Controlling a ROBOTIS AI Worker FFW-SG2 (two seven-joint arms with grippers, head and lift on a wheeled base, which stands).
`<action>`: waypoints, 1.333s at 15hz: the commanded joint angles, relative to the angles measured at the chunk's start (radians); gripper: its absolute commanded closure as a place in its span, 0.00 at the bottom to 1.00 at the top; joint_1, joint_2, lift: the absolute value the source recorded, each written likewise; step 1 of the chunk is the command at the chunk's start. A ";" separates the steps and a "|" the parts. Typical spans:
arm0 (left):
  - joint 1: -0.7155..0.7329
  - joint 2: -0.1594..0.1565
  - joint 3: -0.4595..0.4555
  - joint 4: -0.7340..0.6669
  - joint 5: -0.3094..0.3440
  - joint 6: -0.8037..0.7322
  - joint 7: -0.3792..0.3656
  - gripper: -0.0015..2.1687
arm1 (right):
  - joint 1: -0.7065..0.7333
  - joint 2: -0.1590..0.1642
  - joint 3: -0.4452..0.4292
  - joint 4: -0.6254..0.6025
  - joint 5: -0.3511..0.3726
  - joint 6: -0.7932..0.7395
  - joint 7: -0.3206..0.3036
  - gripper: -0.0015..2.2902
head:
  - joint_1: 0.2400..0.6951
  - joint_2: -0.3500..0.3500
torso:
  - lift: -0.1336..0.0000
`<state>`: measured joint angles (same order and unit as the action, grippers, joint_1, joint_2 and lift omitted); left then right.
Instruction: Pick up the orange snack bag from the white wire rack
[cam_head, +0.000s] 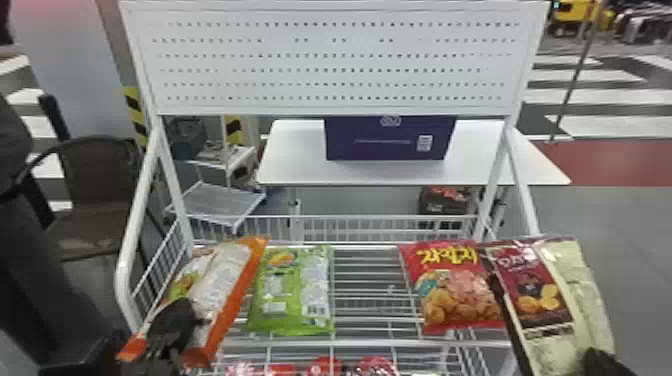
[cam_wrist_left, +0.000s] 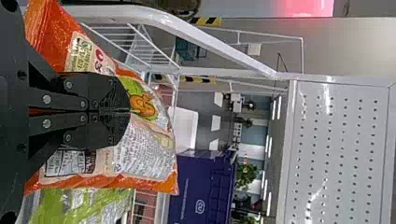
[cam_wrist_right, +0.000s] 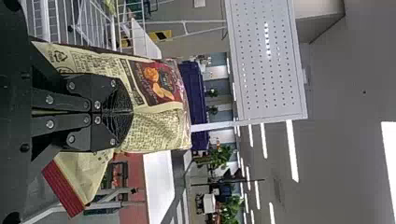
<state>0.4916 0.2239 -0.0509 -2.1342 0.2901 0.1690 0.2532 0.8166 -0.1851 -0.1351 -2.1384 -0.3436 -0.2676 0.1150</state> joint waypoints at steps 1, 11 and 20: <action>0.122 0.011 0.005 -0.056 -0.008 -0.093 0.005 0.95 | -0.004 0.000 0.002 0.005 0.000 0.000 0.000 0.99 | 0.57 0.50 | 1.00; 0.294 0.037 -0.007 -0.081 -0.054 -0.335 0.046 0.95 | -0.002 0.003 0.002 0.005 0.000 -0.003 0.000 0.99 | 0.57 0.50 | 1.00; 0.315 0.037 -0.012 -0.085 -0.089 -0.357 0.043 0.95 | 0.012 -0.004 0.002 -0.009 0.000 -0.003 0.000 0.99 | 0.57 0.50 | 1.00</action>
<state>0.8042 0.2618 -0.0626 -2.2170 0.2019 -0.1868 0.2967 0.8267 -0.1877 -0.1340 -2.1451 -0.3436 -0.2706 0.1150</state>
